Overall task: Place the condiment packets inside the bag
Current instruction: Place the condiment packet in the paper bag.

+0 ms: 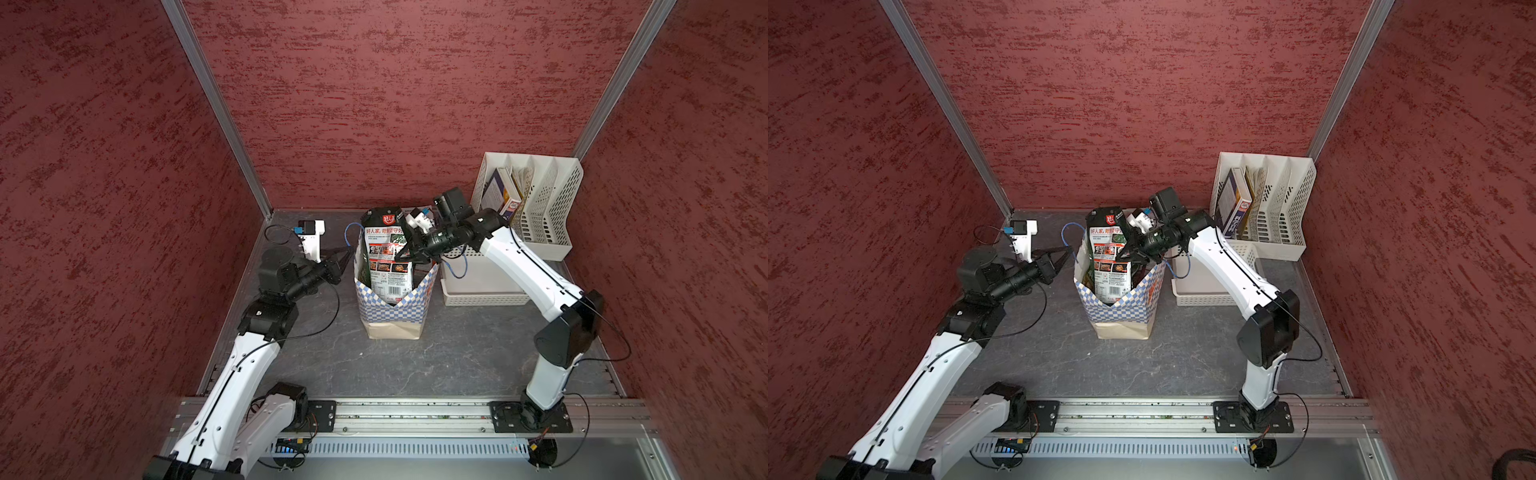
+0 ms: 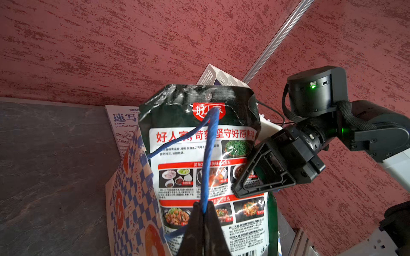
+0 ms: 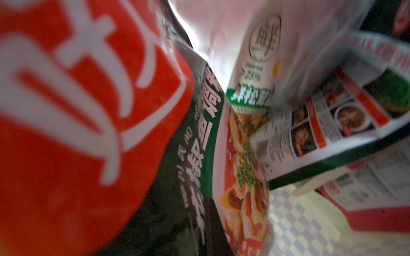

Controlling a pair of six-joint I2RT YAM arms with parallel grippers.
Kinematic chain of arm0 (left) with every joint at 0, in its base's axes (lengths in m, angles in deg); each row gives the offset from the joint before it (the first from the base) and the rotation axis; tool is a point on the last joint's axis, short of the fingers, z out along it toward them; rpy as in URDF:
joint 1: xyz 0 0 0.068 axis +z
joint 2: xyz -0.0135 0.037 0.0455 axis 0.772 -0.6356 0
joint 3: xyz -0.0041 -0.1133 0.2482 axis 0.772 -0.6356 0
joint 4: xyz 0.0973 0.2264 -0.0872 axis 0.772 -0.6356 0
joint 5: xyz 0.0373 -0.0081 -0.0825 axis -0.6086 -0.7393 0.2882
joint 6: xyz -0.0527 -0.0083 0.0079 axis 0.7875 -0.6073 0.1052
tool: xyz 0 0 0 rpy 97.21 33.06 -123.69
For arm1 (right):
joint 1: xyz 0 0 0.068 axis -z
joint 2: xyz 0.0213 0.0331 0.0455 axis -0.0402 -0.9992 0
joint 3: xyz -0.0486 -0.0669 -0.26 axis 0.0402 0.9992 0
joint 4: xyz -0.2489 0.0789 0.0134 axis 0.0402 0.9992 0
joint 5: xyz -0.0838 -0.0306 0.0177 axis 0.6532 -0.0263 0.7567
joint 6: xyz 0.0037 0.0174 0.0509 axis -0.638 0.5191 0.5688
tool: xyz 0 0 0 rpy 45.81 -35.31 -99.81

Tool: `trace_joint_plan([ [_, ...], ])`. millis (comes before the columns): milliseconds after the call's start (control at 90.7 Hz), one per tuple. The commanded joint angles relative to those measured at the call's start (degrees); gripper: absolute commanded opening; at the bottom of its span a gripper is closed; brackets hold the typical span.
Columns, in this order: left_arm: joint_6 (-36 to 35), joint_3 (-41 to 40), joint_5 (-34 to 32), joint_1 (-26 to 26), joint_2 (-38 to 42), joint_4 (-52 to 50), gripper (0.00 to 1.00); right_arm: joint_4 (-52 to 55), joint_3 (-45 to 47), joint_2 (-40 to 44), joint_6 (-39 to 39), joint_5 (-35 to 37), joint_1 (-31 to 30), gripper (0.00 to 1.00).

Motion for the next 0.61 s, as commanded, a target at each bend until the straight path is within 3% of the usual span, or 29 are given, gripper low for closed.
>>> trace_joint_plan([
  [0,-0.7,0.6,0.9,-0.4,0.6,4.8,0.00,-0.2,2.3,3.1,0.2,-6.3,0.7,0.00],
  [77,-0.8,0.5,0.8,-0.4,0.6,4.9,0.00,0.7,2.5,1.6,-0.4,-5.8,0.9,0.00],
  [231,-0.8,0.6,0.8,-0.4,0.5,5.0,0.00,4.2,0.0,-1.8,-4.7,3.4,1.3,0.00],
  [397,-0.7,1.5,1.0,-0.4,-0.1,4.8,0.00,10.1,-4.5,-3.4,-8.0,13.4,1.5,0.30],
  [595,0.1,1.9,0.5,-0.4,-0.5,5.8,0.00,14.2,-7.9,0.1,-10.6,25.7,1.6,0.45],
])
